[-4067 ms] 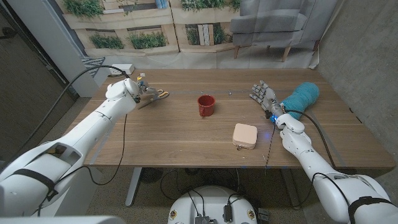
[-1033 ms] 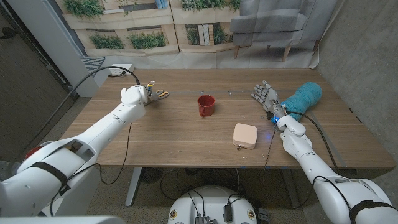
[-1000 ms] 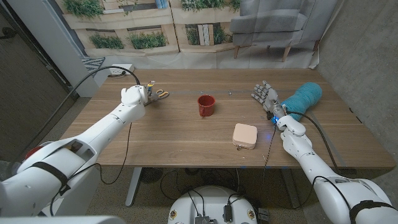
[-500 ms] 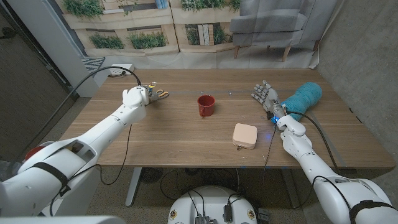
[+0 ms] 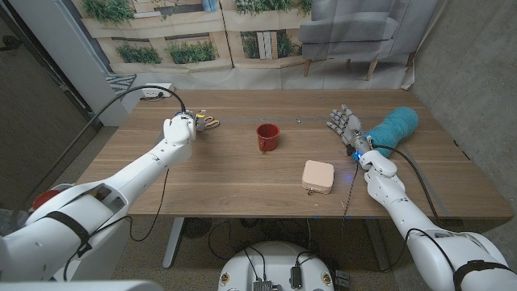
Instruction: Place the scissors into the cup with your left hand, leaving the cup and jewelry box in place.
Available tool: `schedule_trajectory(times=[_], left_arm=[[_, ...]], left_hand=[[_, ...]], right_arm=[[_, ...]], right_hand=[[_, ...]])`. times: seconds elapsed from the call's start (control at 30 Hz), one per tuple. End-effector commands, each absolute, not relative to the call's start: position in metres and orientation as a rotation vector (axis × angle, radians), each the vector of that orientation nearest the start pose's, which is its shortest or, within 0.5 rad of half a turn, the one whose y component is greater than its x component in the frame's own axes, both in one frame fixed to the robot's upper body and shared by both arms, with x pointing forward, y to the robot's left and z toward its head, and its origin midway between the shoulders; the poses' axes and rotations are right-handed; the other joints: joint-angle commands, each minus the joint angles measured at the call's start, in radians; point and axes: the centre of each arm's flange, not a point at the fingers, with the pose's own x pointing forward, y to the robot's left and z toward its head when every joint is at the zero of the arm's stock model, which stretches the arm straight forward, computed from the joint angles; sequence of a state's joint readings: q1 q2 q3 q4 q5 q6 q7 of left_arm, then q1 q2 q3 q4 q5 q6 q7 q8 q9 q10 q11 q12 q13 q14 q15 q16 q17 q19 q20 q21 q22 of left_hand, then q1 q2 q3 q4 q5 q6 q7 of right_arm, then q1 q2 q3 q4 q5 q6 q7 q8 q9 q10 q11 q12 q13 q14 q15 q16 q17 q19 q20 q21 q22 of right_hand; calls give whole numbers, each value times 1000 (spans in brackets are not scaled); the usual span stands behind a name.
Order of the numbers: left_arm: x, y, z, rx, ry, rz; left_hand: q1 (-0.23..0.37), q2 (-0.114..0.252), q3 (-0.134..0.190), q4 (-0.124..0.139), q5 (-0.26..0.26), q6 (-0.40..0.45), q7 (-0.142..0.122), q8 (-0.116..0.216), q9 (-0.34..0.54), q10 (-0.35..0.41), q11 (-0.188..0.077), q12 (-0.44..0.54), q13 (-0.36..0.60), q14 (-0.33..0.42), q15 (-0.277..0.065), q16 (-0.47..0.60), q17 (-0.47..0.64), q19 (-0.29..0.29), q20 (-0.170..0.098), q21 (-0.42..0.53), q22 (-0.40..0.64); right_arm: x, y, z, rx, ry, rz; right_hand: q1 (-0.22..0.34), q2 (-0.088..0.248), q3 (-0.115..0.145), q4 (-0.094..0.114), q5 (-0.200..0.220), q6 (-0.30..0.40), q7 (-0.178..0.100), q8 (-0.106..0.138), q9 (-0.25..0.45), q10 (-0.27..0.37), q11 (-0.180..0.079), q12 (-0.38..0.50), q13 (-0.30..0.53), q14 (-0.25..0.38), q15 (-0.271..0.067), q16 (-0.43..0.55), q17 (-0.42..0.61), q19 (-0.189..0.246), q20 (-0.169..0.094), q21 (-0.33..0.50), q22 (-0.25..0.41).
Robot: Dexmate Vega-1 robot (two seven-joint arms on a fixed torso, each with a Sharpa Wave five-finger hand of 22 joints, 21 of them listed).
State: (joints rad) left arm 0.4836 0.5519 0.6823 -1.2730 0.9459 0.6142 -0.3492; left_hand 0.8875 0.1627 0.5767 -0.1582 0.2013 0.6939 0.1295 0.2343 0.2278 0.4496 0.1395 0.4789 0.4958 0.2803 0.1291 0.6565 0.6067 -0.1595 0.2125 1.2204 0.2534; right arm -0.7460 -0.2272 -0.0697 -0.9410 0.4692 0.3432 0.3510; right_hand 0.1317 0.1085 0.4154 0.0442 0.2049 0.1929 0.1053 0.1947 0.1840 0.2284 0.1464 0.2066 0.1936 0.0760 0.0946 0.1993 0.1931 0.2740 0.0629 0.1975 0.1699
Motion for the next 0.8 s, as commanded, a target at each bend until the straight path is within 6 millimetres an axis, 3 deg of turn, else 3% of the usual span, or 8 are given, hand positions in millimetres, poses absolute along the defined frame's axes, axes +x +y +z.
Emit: schedule_trajectory(times=[0.03,0.23,0.5,0.67,0.8], left_arm=[[703,319,35,1623,104,369],[709,321,28,1639,94,379],[713,323,20,1659,77,402],[714,323,19,1676,53,415],[713,322,18,1676,8,430]], left_hand=[[13,-1,7,-5,0,100,85,43,62,37,-9,18,7,39,-14,15,-1,17,3,15,2],[35,1,21,-11,2,134,83,53,74,66,-30,33,12,71,-34,21,-7,45,2,36,-4],[138,6,65,-27,4,236,71,84,115,168,-95,83,26,159,-100,66,6,97,1,90,-19],[192,5,54,-23,-6,267,54,92,154,212,-120,117,42,207,-122,128,53,123,2,127,-23],[223,6,49,-23,-12,280,53,97,180,227,-123,133,52,210,-132,151,78,132,2,146,-24]], right_arm=[[690,-308,-55,138,-582,239],[689,-308,-54,127,-587,235],[688,-308,-50,114,-592,233],[688,-308,-50,109,-591,230],[688,-308,-49,106,-590,229]], right_hand=[[-6,-1,3,3,7,-3,-2,-5,1,6,-1,-2,2,9,2,2,2,13,-2,4,5],[-6,-1,3,3,7,-3,-2,-5,1,7,-2,-2,2,11,3,2,2,15,-1,4,5],[-7,-2,4,2,8,-1,-1,-4,1,10,0,-1,2,16,4,3,1,20,2,6,5],[-7,-3,4,2,8,-1,-1,-4,1,11,1,-1,2,17,5,3,1,20,2,6,5],[-7,-3,4,2,8,-1,1,-4,1,12,1,-1,2,18,6,3,1,21,3,5,5]])
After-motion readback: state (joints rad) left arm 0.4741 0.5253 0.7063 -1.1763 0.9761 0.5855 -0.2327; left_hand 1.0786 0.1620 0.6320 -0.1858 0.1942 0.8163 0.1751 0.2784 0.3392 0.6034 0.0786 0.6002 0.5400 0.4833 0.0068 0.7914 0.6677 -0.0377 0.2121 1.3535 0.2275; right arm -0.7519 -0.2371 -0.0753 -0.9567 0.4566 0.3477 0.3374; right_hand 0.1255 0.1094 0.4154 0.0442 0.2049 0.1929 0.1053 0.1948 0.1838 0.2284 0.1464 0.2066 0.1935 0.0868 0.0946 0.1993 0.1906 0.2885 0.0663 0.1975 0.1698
